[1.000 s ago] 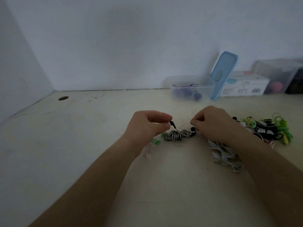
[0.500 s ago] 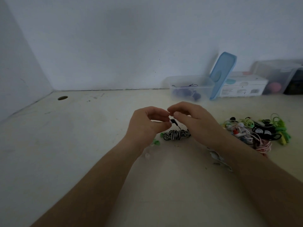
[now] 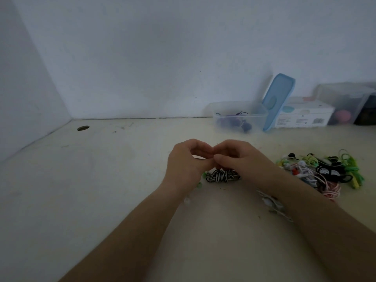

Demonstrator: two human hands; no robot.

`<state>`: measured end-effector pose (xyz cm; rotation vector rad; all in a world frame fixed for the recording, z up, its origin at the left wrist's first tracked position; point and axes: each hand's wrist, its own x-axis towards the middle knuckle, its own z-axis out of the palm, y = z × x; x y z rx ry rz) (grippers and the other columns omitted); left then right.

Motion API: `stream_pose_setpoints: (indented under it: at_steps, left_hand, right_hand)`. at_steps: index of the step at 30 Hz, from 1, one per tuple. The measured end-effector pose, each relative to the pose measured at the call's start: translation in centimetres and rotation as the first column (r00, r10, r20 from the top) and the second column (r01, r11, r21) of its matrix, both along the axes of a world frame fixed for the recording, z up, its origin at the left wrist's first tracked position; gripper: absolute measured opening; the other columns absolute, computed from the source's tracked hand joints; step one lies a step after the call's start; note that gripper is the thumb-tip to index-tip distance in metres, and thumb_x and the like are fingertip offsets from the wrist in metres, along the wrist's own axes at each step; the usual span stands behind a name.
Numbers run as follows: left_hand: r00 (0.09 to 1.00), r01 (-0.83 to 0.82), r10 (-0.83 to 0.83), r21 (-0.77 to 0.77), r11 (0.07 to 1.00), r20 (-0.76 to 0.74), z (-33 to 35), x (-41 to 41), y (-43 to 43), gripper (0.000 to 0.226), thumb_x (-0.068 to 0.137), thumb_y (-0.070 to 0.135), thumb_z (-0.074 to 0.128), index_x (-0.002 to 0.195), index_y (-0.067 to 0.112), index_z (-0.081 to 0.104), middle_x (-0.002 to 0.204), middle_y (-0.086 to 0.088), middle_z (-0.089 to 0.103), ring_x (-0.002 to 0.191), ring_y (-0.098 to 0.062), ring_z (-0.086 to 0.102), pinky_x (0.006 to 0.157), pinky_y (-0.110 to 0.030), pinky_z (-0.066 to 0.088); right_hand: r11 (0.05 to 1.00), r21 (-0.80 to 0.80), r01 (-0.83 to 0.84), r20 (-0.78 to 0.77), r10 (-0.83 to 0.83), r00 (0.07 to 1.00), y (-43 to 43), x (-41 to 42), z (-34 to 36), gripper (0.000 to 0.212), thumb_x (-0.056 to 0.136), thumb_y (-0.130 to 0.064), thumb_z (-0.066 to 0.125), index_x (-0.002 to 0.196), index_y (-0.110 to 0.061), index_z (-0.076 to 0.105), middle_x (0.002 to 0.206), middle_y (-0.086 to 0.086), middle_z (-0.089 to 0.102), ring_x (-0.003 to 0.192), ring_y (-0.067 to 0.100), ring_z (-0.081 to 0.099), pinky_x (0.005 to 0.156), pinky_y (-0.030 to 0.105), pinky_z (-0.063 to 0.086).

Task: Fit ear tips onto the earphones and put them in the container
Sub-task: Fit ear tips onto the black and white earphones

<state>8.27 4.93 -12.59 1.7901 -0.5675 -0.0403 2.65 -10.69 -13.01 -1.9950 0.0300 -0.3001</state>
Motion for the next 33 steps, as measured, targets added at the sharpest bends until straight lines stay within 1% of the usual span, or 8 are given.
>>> stream_pose_setpoints:
  at_steps: [6,9,11,13,19,24,29,33]
  left_hand:
    - [0.998,0.048,-0.048,-0.004,0.999,-0.028,0.5,0.2,0.3,0.017,0.075,0.007,0.082,0.09,0.013,0.074,0.08,-0.002,0.076,0.076,-0.018,0.074,0.076,-0.032,0.061]
    - [0.997,-0.055,0.051,-0.071,0.996,-0.05,1.7,1.4,1.8,0.011,0.083,0.005,0.074,0.091,0.012,0.073,0.081,-0.005,0.076,0.074,-0.017,0.074,0.069,-0.029,0.06]
    - [0.977,-0.201,0.199,0.021,0.979,0.075,1.9,2.9,3.5,0.01,0.084,0.01,0.074,0.087,0.02,0.074,0.079,0.003,0.075,0.071,-0.011,0.072,0.067,-0.023,0.055]
    - [0.951,-0.278,0.238,0.214,0.936,0.196,1.8,3.8,5.3,0.012,0.084,0.015,0.072,0.084,0.027,0.074,0.08,0.012,0.073,0.074,0.0,0.066,0.071,-0.014,0.047]
    - [0.988,-0.108,0.033,0.525,0.844,0.15,1.3,3.5,5.6,0.009,0.083,0.022,0.074,0.084,0.031,0.075,0.08,0.02,0.068,0.077,0.006,0.061,0.061,-0.004,0.036]
    - [0.989,-0.117,0.044,0.57,0.813,0.14,1.0,3.2,5.6,0.005,0.082,0.032,0.075,0.083,0.028,0.073,0.084,0.016,0.069,0.079,0.004,0.061,0.059,-0.008,0.038]
    - [0.991,-0.111,0.046,0.572,0.813,0.127,1.7,3.3,6.4,0.018,0.083,0.013,0.067,0.083,0.03,0.073,0.086,0.017,0.067,0.081,0.004,0.059,0.062,-0.008,0.036]
    - [0.997,-0.038,-0.014,0.639,0.768,0.075,1.8,3.1,6.2,0.016,0.08,0.014,0.074,0.084,0.029,0.075,0.085,0.013,0.07,0.072,0.002,0.061,0.055,-0.005,0.038]
  right_hand:
    - [1.0,0.001,-0.001,0.045,0.001,0.999,-0.6,-0.3,0.0,0.011,0.089,-0.006,0.07,0.098,-0.01,0.073,0.083,0.006,0.076,0.078,0.015,0.072,0.079,0.024,0.056]
    - [0.997,-0.069,0.02,0.012,-0.019,1.0,-0.7,-0.3,0.0,0.01,0.086,-0.009,0.074,0.093,-0.017,0.076,0.083,0.0,0.077,0.081,0.015,0.072,0.079,0.019,0.056]
    - [0.998,-0.066,0.02,0.004,-0.02,1.0,-0.6,-0.3,0.1,0.01,0.084,-0.01,0.076,0.092,-0.018,0.075,0.083,0.001,0.077,0.081,0.016,0.072,0.076,0.017,0.055]
    - [0.998,-0.056,0.033,0.006,-0.033,0.999,-0.5,-0.3,0.2,0.011,0.083,-0.01,0.077,0.092,-0.016,0.073,0.083,0.004,0.076,0.08,0.018,0.073,0.074,0.017,0.056]
    - [0.996,-0.077,0.039,0.007,-0.038,0.999,-0.2,-0.6,0.5,0.009,0.08,-0.008,0.08,0.084,-0.012,0.073,0.08,0.001,0.076,0.073,0.009,0.071,0.068,0.011,0.05]
    - [0.996,-0.067,0.057,0.009,-0.056,0.998,-0.3,-0.7,0.6,0.008,0.08,-0.012,0.08,0.086,-0.015,0.076,0.08,-0.003,0.077,0.076,0.01,0.072,0.072,0.013,0.054]
    - [0.995,-0.072,0.07,-0.022,-0.072,0.997,-0.2,-0.8,0.7,0.015,0.082,-0.006,0.075,0.085,-0.02,0.076,0.079,-0.004,0.076,0.079,0.013,0.073,0.074,0.015,0.055]
    - [0.996,-0.06,0.069,-0.047,-0.072,0.996,-0.2,-0.9,0.9,0.017,0.082,-0.003,0.072,0.085,-0.02,0.076,0.079,-0.003,0.077,0.081,0.014,0.073,0.075,0.016,0.055]
